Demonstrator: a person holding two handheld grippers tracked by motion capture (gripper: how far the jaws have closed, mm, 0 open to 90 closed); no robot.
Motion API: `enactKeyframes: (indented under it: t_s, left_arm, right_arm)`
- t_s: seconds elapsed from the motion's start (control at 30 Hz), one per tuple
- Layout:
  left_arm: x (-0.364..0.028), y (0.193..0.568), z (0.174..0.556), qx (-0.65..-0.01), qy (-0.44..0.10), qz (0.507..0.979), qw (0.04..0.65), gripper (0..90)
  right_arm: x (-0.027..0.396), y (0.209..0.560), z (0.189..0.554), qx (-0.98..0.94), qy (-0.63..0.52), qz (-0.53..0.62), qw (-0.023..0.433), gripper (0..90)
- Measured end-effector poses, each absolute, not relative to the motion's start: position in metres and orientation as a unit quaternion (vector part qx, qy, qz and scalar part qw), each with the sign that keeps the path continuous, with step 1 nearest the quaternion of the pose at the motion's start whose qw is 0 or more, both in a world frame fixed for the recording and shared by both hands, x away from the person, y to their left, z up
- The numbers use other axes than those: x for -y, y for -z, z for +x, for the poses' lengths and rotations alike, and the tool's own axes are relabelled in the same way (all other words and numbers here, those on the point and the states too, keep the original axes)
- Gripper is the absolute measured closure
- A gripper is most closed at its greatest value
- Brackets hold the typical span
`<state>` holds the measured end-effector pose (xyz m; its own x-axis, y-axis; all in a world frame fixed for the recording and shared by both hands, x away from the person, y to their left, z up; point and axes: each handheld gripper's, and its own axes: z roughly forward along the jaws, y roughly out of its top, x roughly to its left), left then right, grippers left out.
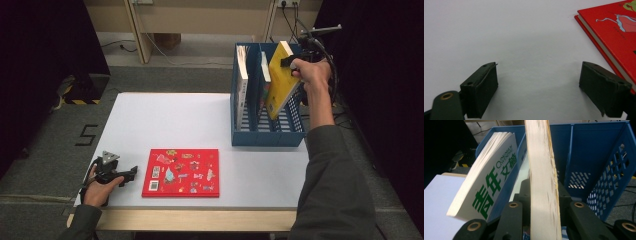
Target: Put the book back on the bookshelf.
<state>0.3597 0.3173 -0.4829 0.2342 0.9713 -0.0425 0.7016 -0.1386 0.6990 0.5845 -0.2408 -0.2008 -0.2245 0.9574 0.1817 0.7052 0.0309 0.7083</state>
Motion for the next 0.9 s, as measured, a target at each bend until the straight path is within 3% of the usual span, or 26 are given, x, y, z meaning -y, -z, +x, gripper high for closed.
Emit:
enactKeyframes:
  t_s: [0.9]
  left_arm:
    - [-0.318,0.483,0.36,-0.578,-0.217,0.723,0.309,14.2]
  right_arm:
    - [0.232,0.252,0.626,-0.664,-0.352,0.64,0.161,73.4]
